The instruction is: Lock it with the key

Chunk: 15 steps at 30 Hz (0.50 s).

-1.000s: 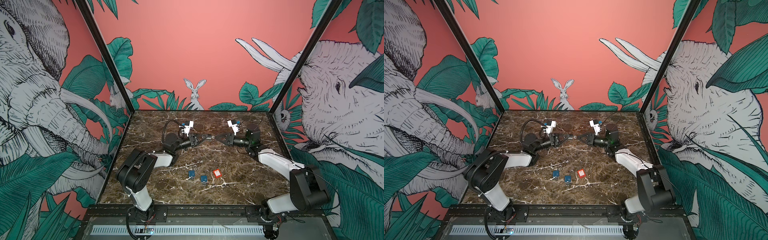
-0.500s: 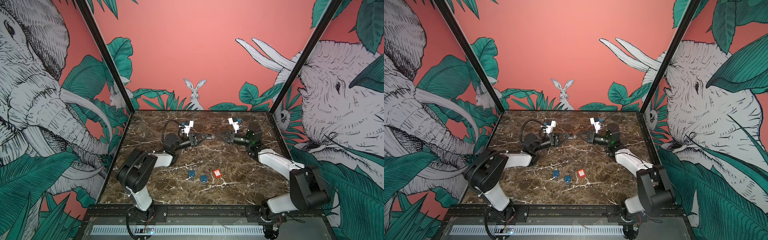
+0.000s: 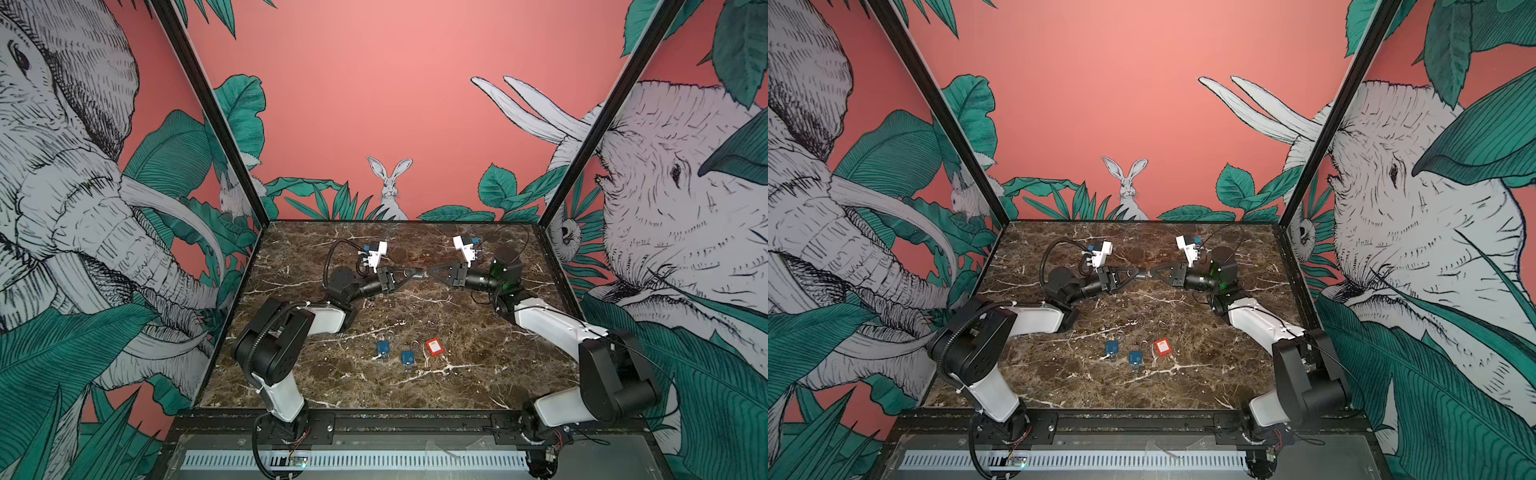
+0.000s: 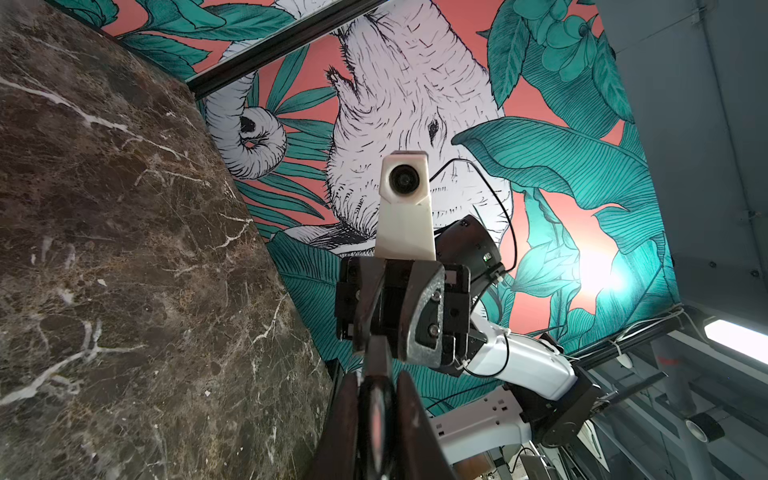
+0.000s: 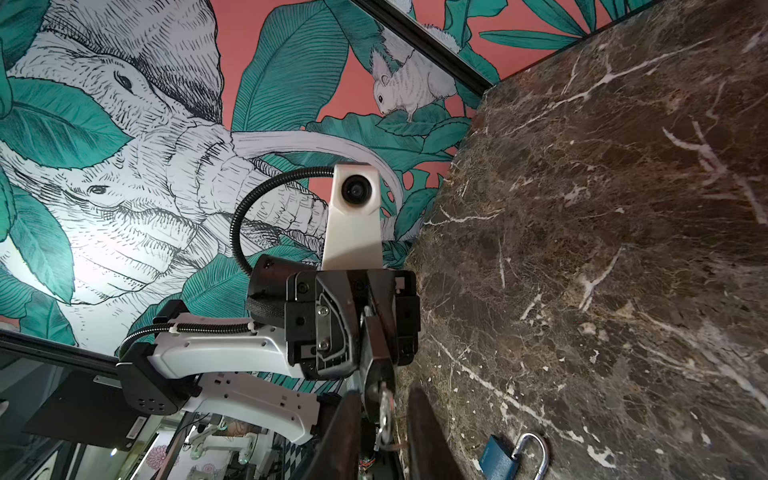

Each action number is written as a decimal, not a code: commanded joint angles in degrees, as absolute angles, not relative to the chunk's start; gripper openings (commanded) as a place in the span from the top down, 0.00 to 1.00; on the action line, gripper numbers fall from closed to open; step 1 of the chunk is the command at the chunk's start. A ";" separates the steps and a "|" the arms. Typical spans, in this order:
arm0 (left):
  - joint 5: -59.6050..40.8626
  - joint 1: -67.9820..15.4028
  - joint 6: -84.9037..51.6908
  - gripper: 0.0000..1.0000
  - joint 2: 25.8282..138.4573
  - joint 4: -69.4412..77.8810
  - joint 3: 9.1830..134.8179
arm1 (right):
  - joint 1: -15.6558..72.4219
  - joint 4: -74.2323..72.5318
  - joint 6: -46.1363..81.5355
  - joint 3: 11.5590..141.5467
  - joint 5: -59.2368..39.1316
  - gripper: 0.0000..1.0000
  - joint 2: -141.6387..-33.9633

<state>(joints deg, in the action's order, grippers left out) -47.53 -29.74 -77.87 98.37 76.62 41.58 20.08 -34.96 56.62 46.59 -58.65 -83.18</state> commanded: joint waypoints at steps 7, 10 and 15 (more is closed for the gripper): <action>-48.15 -29.53 -78.49 1.00 97.82 80.38 42.54 | 21.09 -38.12 56.60 47.30 -59.45 0.83 -83.93; -48.08 -29.53 -78.40 1.00 97.78 80.34 42.45 | 21.18 -38.13 56.60 47.29 -59.42 0.84 -84.22; -48.07 -29.54 -78.31 1.00 97.91 80.38 42.31 | 21.26 -38.13 56.73 47.33 -59.41 0.87 -84.54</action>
<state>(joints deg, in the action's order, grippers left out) -47.53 -29.74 -78.02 98.37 76.62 41.58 20.93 -35.35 56.80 46.59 -58.92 -84.07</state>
